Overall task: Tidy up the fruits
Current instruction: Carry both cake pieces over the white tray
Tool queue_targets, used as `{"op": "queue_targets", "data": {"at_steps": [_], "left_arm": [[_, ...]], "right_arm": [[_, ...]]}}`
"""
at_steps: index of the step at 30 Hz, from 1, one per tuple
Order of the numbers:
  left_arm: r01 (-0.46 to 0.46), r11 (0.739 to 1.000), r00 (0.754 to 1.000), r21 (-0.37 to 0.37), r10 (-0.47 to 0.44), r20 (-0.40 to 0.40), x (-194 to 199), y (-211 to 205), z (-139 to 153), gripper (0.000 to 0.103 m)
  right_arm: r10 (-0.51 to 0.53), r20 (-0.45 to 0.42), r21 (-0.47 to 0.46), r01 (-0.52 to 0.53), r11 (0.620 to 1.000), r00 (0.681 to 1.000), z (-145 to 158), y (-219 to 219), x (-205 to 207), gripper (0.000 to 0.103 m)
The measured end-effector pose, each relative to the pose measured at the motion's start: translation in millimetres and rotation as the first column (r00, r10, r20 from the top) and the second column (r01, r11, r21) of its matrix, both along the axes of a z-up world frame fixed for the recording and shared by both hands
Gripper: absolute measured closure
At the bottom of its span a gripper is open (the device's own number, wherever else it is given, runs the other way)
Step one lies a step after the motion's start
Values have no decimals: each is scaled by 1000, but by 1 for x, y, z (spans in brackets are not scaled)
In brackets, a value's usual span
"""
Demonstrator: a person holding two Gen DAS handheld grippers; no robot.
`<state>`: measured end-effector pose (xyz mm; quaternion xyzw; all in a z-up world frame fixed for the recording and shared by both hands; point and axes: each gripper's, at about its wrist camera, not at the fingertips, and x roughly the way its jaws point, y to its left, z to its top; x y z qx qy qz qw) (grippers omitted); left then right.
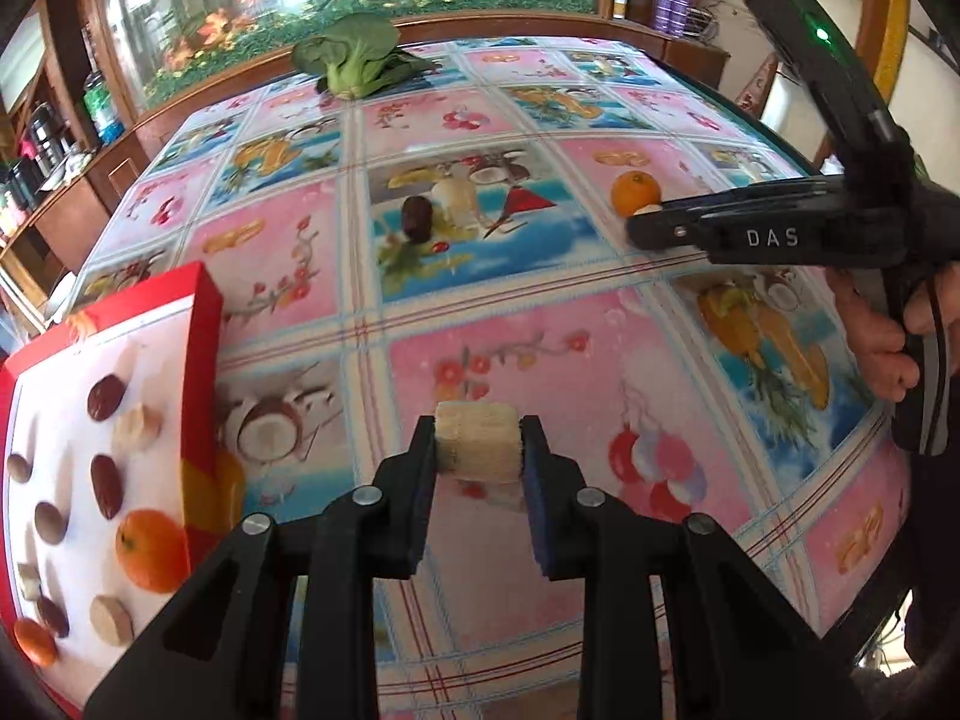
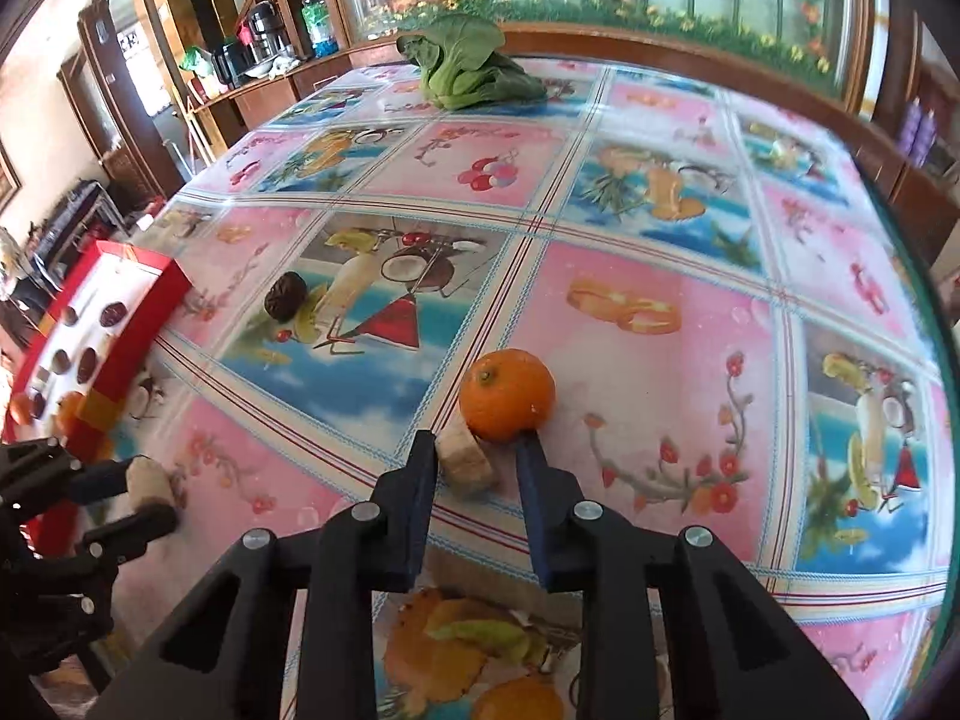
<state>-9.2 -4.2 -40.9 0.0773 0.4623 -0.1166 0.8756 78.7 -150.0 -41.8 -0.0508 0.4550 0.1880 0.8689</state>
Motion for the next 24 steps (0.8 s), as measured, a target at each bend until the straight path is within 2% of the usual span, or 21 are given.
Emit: {"op": "queue_targets", "data": {"at_steps": [3, 9, 15, 24], "left_arm": [[-21, 1000, 1000, -11, 21, 1, -1, 3, -3, 75], [-24, 1000, 1000, -17, 24, 12, -4, 4, -4, 74], [-16, 999, 1000, -51, 17, 20, -8, 8, -2, 75], [-36, 994, 996, -102, 44, 78, -22, 30, 16, 75]], "right_arm": [[-13, 22, -18, 13, 1000, 1000, -1, 2, -6, 84], [-24, 2, 51, 24, 998, 1000, 0, 2, -26, 85], [7, -3, 77, -6, 997, 1000, -1, 22, -42, 85], [38, -65, 161, -27, 987, 997, 3, 54, -53, 85]]}}
